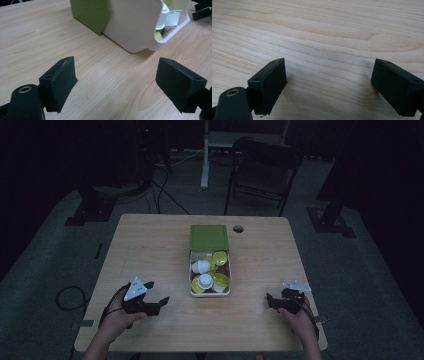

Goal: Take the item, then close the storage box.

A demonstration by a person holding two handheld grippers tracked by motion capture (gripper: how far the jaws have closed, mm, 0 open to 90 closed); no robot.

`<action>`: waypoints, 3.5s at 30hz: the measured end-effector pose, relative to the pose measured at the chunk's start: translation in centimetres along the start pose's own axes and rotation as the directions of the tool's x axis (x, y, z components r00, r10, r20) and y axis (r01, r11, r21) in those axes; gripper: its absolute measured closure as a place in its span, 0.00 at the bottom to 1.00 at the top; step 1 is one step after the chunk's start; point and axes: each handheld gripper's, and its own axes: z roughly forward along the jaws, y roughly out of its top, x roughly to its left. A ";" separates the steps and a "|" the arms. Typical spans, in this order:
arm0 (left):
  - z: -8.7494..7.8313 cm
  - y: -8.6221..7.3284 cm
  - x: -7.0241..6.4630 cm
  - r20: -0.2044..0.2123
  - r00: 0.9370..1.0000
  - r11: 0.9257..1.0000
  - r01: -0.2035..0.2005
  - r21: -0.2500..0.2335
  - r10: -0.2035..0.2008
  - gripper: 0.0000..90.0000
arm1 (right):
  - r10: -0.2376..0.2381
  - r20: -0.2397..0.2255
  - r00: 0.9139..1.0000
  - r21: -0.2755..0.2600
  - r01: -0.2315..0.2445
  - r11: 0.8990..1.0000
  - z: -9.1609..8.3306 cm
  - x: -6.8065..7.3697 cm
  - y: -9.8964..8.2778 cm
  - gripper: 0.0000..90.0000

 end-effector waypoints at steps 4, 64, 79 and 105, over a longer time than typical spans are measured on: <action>0.5 -0.1 -0.6 0.021 0.999 0.999 -0.033 0.001 0.033 0.19 | 0.000 0.000 1.000 0.000 0.000 1.000 0.0 0.0 0.0 0.14; 4.5 -2.6 -3.1 0.252 0.950 0.948 -0.238 0.211 0.183 0.18 | 0.000 -0.001 1.000 0.000 0.000 1.000 0.0 0.0 0.0 0.13; 4.7 -2.5 -3.4 0.229 0.965 0.960 -0.178 0.216 0.128 0.17 | -0.013 -0.012 1.000 0.003 0.013 1.000 0.0 -0.1 0.0 0.13; 4.7 0.6 -3.3 0.195 0.968 0.980 -0.178 0.094 0.157 0.17 | -0.142 -0.218 0.965 -0.053 0.134 0.990 -1.0 4.0 1.7 0.15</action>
